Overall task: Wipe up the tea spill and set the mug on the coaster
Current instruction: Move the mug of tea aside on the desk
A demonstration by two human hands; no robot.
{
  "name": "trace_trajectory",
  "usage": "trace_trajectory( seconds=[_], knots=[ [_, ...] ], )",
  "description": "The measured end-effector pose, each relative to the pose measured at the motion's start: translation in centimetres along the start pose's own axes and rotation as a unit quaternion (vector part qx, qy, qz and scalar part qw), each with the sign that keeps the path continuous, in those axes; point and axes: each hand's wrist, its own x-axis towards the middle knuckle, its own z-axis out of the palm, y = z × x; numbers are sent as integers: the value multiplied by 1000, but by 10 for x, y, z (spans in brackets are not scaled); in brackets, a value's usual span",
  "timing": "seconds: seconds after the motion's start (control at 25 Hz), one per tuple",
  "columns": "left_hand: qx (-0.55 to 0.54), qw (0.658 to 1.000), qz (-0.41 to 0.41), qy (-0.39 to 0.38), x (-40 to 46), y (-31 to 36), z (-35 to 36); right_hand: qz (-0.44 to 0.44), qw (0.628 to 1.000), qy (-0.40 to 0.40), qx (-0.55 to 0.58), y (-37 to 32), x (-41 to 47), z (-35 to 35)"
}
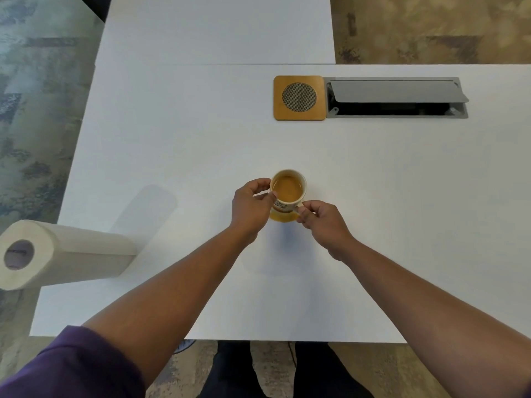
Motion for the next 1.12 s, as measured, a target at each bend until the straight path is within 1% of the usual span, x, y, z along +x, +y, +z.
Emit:
trace_trajectory(
  seconds=[0.12, 0.36, 0.68, 0.96, 1.12],
  knots=[
    [0, 1000, 8, -25, 2, -2, 1, 9, 1000, -14, 20, 0, 2, 1],
    [71, 994, 51, -73, 8, -6, 0, 19, 998, -30, 49, 3, 5, 2],
    [82, 990, 67, -93, 8, -5, -8, 0, 998, -25, 59, -1, 3, 5],
    [68, 989, 91, -90, 4, 5, -18, -25, 996, -32, 78, -16, -2, 4],
    [65, 988, 100, -104, -1, 6, -23, -27, 996, -28, 81, -18, -8, 3]
  ],
)
